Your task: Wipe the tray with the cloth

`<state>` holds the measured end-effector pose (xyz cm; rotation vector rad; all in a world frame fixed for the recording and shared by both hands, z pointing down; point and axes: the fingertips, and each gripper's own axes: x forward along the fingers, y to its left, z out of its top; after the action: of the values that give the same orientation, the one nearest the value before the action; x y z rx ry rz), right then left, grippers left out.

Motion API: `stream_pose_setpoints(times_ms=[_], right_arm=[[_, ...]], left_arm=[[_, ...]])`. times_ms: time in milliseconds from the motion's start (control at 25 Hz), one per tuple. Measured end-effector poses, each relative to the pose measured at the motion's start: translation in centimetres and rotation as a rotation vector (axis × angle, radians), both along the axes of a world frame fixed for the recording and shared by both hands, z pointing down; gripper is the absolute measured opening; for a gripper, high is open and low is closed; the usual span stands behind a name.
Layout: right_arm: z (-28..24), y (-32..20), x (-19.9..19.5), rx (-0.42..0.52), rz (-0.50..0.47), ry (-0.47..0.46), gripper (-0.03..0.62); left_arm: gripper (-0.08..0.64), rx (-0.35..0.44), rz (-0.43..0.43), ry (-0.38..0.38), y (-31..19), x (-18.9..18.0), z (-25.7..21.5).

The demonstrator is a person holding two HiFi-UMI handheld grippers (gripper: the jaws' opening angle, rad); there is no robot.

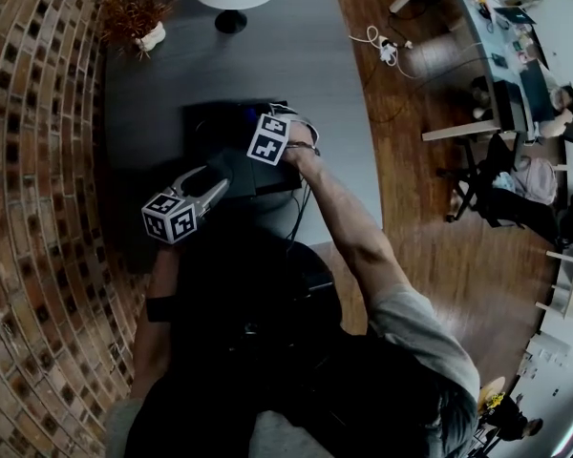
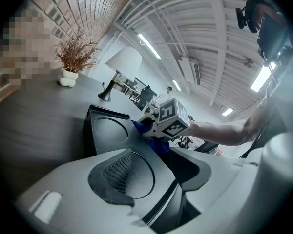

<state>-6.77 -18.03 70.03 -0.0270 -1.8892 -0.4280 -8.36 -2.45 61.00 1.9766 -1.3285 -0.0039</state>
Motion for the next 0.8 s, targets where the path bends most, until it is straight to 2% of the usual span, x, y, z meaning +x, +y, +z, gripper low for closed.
stream_pose_setpoints(times_ms=[80,240,440,520,560,600,760,800], right_arm=[[0.2,2.1,0.4,-0.022,-0.119,0.054,0.135],[0.4,7.2,3.3,-0.017,-0.417,0.174,0.137],[0.5,13.3,8.5,-0.022,-0.866,0.301,0.135],[0.4,14.5,9.9,-0.043,-0.970,0.338,0.135],[0.2,14.3,9.9,-0.056,-0.956,0.332,0.135],[-0.2,13.3,9.2,-0.063,-0.894,0.305,0.137],[-1.6,4.7,3.9,0.025,-0.401,0.131,0.138],[-1.6,3.5,3.2,0.038,-0.330,0.114,0.138]], left_arm=[[0.244,-0.001,-0.001,-0.001,0.0,0.0,0.0],[0.244,-0.001,0.000,-0.003,0.1,-0.1,0.1],[0.244,0.006,-0.003,-0.002,0.1,-0.2,0.0],[0.244,0.007,-0.007,0.003,0.2,-0.2,0.0],[0.244,0.007,-0.009,0.005,0.2,-0.1,0.0],[0.244,0.007,-0.010,0.007,0.1,-0.1,0.0],[0.244,0.009,-0.012,0.006,0.1,-0.2,0.0],[0.244,0.009,-0.013,0.007,0.1,-0.3,0.0]])
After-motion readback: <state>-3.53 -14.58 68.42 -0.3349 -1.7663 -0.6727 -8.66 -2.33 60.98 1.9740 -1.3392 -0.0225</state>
